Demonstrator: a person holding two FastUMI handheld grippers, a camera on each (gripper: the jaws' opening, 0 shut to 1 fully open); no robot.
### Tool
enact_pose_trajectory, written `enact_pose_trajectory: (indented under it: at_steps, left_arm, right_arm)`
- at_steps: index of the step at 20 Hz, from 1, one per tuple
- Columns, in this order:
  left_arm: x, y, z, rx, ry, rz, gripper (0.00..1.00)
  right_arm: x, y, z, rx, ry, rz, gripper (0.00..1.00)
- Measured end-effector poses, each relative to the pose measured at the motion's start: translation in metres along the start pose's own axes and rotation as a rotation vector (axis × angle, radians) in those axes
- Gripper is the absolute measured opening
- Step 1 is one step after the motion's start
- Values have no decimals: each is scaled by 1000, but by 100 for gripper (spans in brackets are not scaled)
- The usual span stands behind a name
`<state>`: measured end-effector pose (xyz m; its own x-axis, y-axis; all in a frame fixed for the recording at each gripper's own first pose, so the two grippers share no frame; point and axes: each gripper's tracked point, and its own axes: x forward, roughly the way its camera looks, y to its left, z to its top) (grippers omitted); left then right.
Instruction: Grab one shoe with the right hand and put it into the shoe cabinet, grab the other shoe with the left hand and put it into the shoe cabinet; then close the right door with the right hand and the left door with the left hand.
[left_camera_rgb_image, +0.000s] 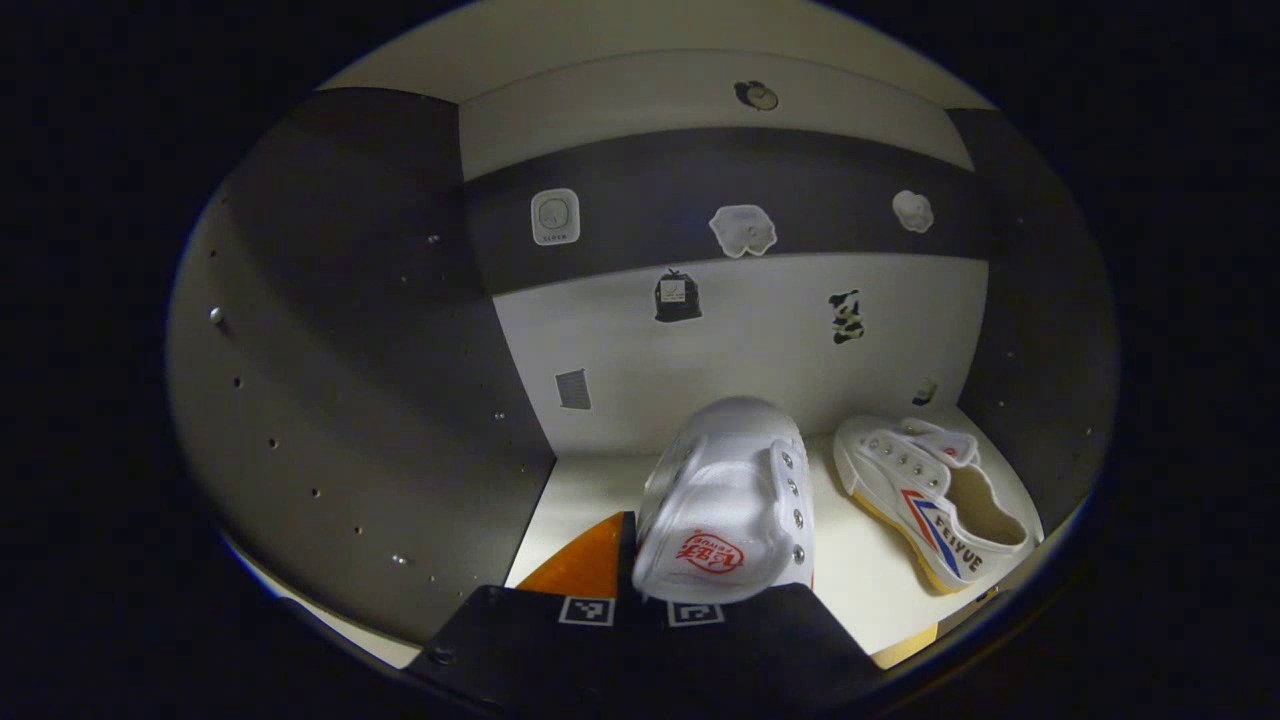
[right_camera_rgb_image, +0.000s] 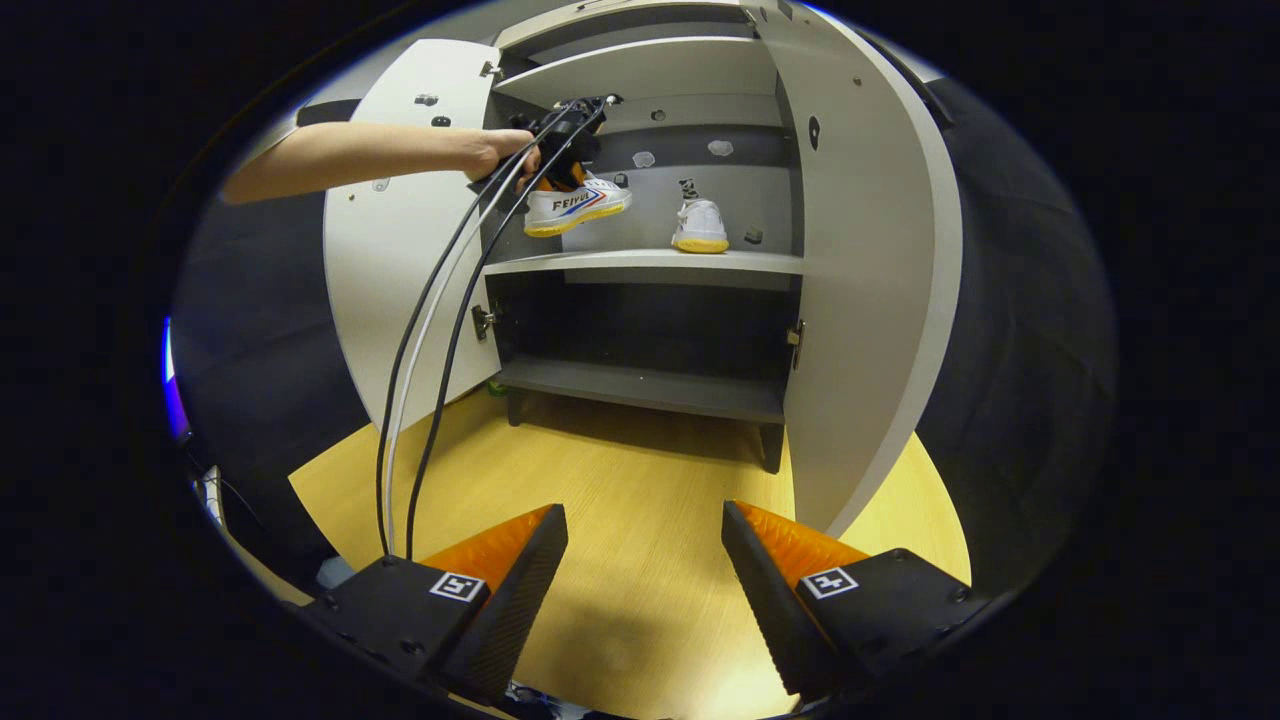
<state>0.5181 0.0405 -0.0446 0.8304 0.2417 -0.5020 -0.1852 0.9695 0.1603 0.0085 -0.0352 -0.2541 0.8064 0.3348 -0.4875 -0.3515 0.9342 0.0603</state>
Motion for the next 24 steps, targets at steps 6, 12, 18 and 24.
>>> enact_pose_trajectory:
  at_steps: [6, 12, 18, 24]
  left_arm:
    - [36, -20, -18, 89, 102, -3, 4]
    - [48, -22, -35, 133, 184, 12, 6]
    - [13, -21, -25, 153, 131, -35, 34]
    - [-63, -31, -25, 23, 23, -184, 75]
  right_arm:
    - [3, -21, -10, 46, 31, -48, 98]
    - [1, -29, -6, 48, 12, -78, 99]
    - [-4, -32, -4, 48, 4, -105, 99]
    - [-19, -31, 13, 28, -25, -153, 99]
